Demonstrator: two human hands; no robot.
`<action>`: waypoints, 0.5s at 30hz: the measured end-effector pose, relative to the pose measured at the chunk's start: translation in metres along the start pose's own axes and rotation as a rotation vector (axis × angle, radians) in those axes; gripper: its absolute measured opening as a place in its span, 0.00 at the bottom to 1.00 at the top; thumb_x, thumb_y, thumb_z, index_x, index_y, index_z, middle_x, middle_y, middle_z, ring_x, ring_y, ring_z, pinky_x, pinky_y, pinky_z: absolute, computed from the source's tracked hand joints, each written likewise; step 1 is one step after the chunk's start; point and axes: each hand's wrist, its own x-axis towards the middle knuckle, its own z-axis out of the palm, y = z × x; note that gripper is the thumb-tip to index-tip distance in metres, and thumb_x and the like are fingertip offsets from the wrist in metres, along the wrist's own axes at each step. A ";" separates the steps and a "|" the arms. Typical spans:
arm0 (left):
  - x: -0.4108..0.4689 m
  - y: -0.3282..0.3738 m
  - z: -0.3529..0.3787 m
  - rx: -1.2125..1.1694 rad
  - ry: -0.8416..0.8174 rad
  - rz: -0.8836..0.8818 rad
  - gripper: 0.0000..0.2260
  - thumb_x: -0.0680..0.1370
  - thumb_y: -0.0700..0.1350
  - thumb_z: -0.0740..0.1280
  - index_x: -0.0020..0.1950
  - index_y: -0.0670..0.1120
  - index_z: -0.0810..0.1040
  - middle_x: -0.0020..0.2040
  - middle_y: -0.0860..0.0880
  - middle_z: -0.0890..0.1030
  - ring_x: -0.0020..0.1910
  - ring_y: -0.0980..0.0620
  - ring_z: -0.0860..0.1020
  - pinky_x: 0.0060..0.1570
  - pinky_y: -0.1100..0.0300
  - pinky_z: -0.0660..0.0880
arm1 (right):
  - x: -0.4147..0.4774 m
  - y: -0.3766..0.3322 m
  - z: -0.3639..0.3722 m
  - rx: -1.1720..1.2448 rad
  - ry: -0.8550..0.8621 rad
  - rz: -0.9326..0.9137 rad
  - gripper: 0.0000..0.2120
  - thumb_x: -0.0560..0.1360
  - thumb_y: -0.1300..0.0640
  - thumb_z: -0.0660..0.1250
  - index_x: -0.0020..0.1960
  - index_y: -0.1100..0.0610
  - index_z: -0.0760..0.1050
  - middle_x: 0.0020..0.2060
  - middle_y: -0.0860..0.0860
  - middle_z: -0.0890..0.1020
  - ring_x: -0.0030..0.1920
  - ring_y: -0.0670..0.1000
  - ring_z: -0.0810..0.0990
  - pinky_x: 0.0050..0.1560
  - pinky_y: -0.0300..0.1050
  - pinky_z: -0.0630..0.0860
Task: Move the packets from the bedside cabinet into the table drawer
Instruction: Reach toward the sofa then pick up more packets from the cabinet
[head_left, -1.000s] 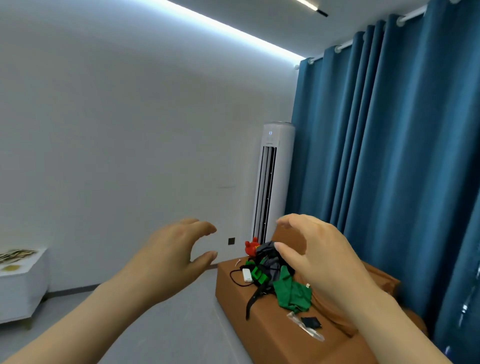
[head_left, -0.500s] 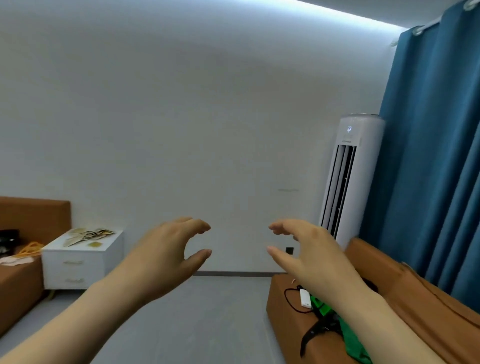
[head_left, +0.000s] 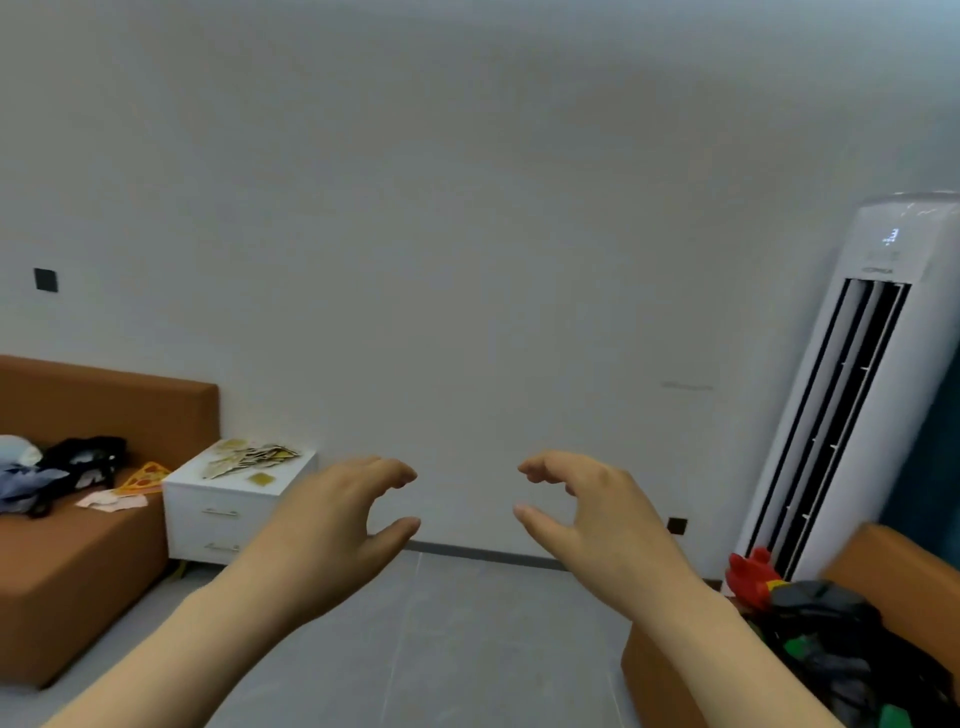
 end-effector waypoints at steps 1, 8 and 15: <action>0.010 -0.009 0.006 0.003 -0.007 -0.012 0.19 0.76 0.55 0.65 0.67 0.56 0.71 0.61 0.61 0.75 0.60 0.63 0.72 0.59 0.69 0.67 | 0.015 0.005 0.010 0.005 -0.010 -0.007 0.18 0.75 0.46 0.67 0.64 0.47 0.73 0.58 0.39 0.78 0.59 0.38 0.74 0.60 0.33 0.70; 0.079 -0.069 0.053 0.056 -0.021 -0.111 0.19 0.77 0.55 0.64 0.67 0.57 0.70 0.62 0.61 0.74 0.60 0.63 0.71 0.58 0.70 0.66 | 0.121 0.055 0.076 0.061 -0.051 -0.068 0.18 0.74 0.46 0.67 0.63 0.46 0.74 0.56 0.39 0.79 0.57 0.38 0.75 0.59 0.34 0.71; 0.165 -0.129 0.085 0.151 -0.018 -0.238 0.18 0.77 0.54 0.65 0.66 0.56 0.71 0.62 0.60 0.74 0.59 0.64 0.71 0.51 0.74 0.61 | 0.237 0.099 0.135 0.138 -0.134 -0.153 0.17 0.75 0.47 0.67 0.63 0.47 0.74 0.57 0.39 0.78 0.58 0.38 0.74 0.58 0.32 0.70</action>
